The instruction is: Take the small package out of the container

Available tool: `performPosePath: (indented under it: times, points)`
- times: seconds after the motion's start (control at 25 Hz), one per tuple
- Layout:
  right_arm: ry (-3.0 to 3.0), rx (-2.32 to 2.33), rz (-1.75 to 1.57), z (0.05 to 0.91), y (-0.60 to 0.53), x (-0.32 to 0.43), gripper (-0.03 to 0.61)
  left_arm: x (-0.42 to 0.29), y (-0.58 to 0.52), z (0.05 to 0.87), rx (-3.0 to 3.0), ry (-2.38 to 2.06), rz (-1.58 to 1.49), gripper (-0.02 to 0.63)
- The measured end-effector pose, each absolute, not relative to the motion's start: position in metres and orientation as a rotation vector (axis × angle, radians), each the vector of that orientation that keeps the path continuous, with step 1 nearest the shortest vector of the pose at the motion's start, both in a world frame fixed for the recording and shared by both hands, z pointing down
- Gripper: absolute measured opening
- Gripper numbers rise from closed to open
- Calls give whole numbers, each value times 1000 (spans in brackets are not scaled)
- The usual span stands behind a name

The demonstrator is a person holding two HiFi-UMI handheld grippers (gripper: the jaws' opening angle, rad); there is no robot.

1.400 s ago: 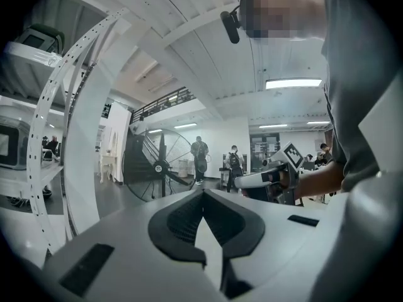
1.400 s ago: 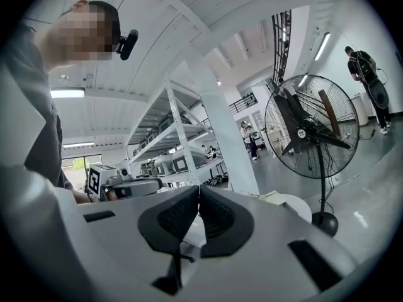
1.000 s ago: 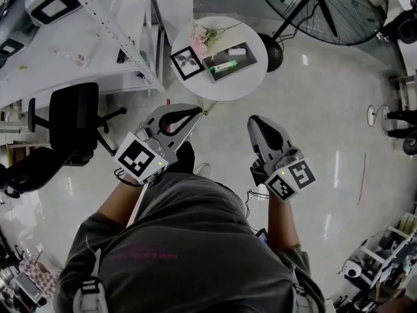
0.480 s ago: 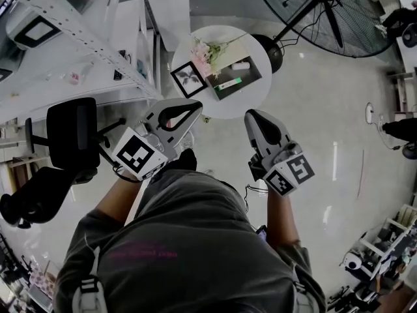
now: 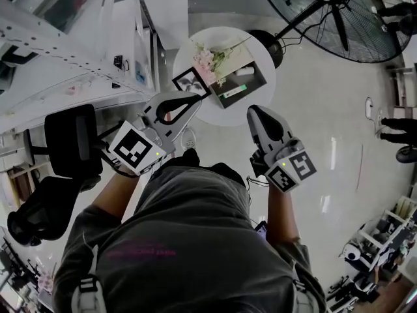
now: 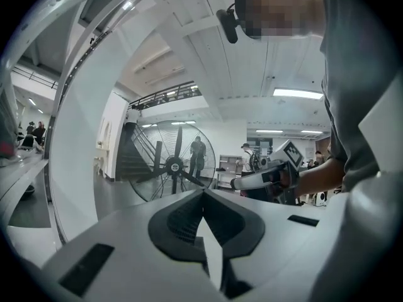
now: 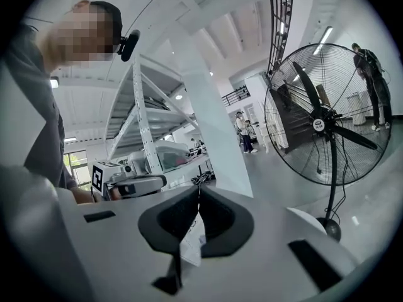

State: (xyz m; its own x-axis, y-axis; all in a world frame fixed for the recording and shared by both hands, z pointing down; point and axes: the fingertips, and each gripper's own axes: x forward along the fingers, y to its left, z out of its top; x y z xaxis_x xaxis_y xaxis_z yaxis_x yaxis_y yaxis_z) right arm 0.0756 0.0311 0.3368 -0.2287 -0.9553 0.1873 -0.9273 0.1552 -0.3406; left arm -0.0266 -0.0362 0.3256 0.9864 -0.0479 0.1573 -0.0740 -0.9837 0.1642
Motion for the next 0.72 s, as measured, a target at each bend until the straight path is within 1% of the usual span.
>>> performPosePath:
  times: [0.44, 0.72]
  points:
    - [2418, -1907, -610, 353, -4, 88, 20, -24, -67, 340, 2936, -152, 253, 14]
    - [2645, -1835, -666, 397, -26, 108, 20, -7, -76, 363, 2867, -286, 310, 15]
